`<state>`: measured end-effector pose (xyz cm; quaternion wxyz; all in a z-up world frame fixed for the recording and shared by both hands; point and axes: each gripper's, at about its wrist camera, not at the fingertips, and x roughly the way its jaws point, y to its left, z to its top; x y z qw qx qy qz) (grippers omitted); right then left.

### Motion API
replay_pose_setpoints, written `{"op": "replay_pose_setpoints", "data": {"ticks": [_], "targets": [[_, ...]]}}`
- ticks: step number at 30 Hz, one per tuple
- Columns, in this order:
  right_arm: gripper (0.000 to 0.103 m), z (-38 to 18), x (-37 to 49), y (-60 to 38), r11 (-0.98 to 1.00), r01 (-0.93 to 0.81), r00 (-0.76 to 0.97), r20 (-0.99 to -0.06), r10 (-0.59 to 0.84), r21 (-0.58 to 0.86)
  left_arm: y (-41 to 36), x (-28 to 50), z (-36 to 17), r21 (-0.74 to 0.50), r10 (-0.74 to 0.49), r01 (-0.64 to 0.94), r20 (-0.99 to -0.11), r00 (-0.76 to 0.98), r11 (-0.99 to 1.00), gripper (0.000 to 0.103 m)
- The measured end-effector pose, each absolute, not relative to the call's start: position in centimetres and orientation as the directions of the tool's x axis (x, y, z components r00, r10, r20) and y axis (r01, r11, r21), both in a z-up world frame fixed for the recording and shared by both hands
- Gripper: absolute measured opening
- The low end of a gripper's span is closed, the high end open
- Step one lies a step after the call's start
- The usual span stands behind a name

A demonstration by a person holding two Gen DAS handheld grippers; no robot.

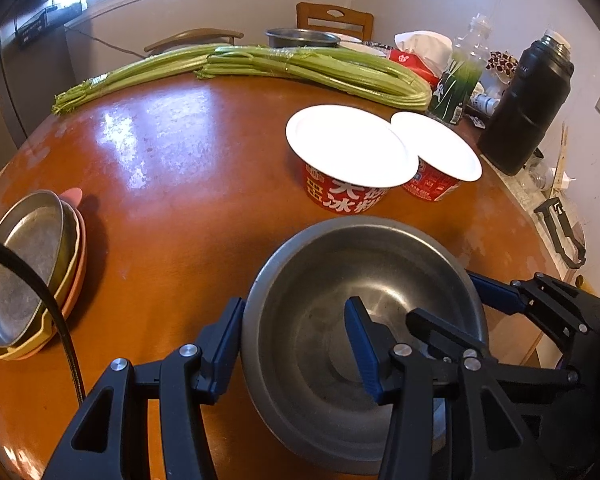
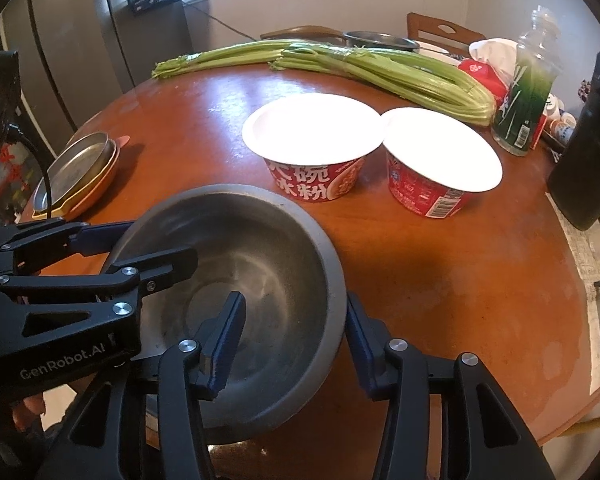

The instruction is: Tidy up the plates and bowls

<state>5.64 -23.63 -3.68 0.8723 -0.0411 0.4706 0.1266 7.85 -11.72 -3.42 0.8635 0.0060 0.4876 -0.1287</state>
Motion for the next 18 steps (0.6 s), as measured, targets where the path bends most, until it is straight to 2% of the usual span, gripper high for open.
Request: {"op": "replay_pose_setpoints", "data": {"ticks": [10, 18], "targets": [[0.054, -1.8, 5.8, -25.0, 0.976, -0.21, 0.576, -0.798, 0.175, 0.062, -11.3, 7.7, -2.2, -0.103, -0.219, 0.244, -0.829, 0.514, 0.964, 0.051], [0.054, -0.6, 6.7, -26.5, 0.977, -0.162, 0.592, -0.779, 0.207, 0.136, -11.0, 8.9, 0.1, -0.095, -0.228, 0.258, -0.803, 0.55, 0.961, 0.051]]}}
